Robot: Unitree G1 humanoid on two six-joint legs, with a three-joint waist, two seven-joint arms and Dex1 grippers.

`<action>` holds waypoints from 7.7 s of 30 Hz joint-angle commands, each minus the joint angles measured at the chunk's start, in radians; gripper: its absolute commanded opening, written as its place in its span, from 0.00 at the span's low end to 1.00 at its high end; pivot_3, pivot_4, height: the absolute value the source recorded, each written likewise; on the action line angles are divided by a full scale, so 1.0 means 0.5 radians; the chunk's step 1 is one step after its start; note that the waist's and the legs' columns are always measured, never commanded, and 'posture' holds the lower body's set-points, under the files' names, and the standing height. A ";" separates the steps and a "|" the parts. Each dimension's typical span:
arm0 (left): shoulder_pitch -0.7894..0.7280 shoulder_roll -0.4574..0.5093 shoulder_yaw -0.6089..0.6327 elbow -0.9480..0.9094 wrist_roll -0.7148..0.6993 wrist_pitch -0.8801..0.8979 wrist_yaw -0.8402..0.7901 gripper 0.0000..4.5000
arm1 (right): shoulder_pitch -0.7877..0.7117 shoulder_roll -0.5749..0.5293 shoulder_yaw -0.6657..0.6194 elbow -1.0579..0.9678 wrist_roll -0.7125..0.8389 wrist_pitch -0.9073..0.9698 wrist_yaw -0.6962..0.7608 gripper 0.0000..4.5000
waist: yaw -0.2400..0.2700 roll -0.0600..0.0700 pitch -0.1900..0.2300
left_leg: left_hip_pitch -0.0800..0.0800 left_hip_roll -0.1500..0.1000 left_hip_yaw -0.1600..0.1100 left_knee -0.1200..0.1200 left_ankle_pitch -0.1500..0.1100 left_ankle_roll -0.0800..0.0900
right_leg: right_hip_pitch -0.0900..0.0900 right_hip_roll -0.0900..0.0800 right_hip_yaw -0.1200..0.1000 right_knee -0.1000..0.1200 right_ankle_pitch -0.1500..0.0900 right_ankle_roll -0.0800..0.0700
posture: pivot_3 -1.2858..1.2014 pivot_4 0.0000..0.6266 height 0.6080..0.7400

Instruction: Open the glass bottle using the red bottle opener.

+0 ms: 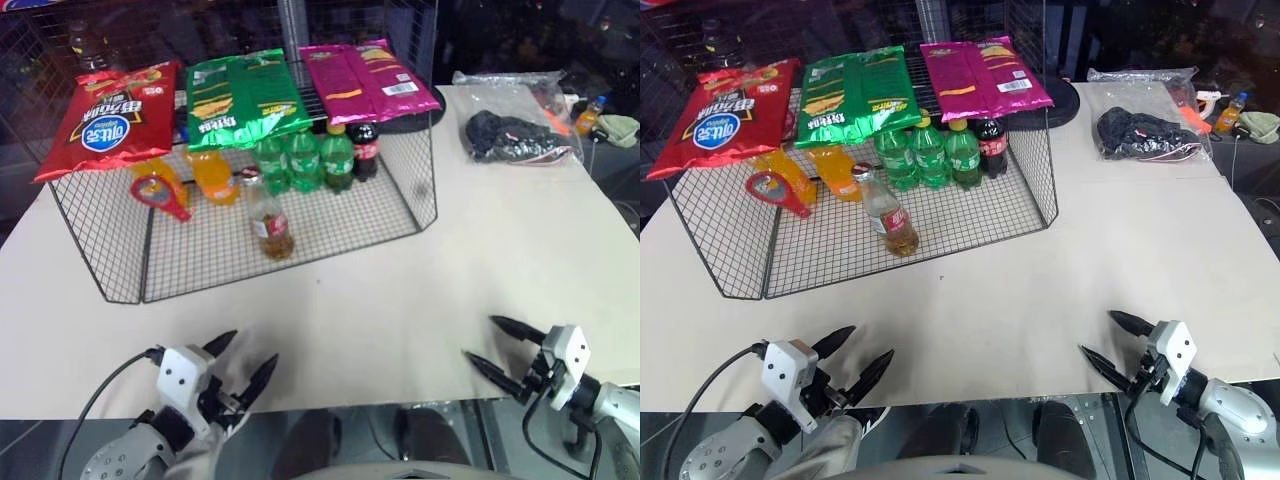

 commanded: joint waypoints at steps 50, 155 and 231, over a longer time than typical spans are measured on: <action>-1.467 -0.093 0.460 0.540 0.179 0.089 0.851 1.00 | -0.790 0.069 0.455 -0.920 0.506 0.815 -0.170 0.98 | 0.001 -0.003 -0.001 | -0.004 -0.005 -0.005 0.017 0.005 -0.009 | -0.005 0.008 -0.003 0.015 0.001 0.001 | 0.52 0.24 1.00; -1.330 -0.149 -0.149 0.289 -1.897 1.483 -0.217 0.01 | -1.251 0.180 0.581 -0.838 1.278 2.271 -0.862 1.00 | -0.058 -0.006 0.003 | -0.030 -0.006 -0.003 0.036 0.007 -0.012 | -0.036 0.011 0.004 0.039 0.001 0.001 | 0.52 0.24 1.00; -1.728 -0.219 -0.018 0.864 0.168 -0.184 0.185 0.99 | -1.173 0.274 0.534 -0.722 0.097 0.976 -0.747 0.00 | -0.045 -0.005 0.004 | -0.040 -0.007 -0.001 0.035 0.007 -0.012 | -0.046 0.010 0.003 0.038 0.002 0.001 | 0.52 0.24 1.00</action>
